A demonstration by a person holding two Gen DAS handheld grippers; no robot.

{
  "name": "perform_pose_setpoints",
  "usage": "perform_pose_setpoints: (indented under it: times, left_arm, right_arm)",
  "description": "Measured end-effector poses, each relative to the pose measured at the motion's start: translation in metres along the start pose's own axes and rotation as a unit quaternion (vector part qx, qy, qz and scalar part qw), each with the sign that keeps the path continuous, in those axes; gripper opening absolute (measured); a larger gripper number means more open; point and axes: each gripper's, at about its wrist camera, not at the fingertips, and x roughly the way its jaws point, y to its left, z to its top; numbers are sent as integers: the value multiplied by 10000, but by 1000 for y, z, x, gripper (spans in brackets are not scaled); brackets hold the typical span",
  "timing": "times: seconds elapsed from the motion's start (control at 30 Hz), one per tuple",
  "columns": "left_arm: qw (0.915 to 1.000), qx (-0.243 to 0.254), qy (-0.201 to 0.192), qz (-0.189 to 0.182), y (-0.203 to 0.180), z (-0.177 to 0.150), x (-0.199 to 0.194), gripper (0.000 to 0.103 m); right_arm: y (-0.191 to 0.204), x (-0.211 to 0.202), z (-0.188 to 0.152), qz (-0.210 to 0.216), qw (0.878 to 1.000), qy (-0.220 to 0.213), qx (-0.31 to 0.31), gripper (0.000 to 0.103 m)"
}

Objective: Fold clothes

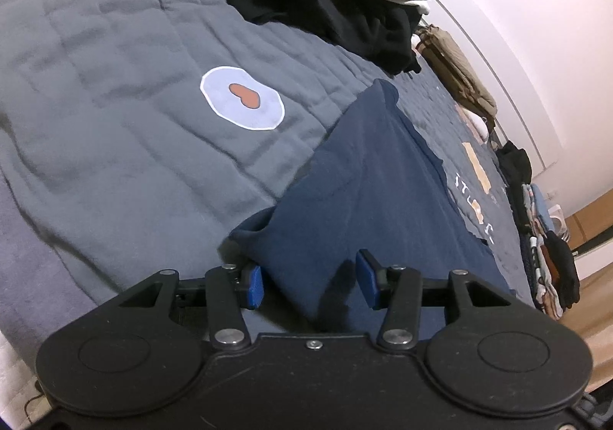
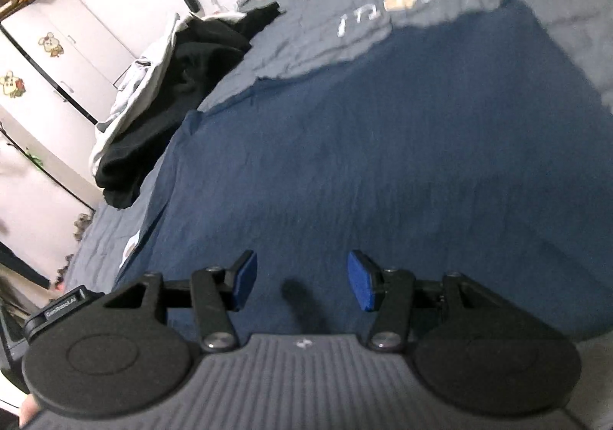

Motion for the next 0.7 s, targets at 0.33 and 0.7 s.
perform_pose_setpoints:
  times: [0.33,0.7]
  left_arm:
    - [9998,124,-4,-168,4,-2,4,31]
    - [9992,289,-205,-159,-7,-2,9,42]
  right_arm:
    - [9,12,-6,78,9998,80,-167,52]
    - [6,7,-2,332,9993,29,160,53]
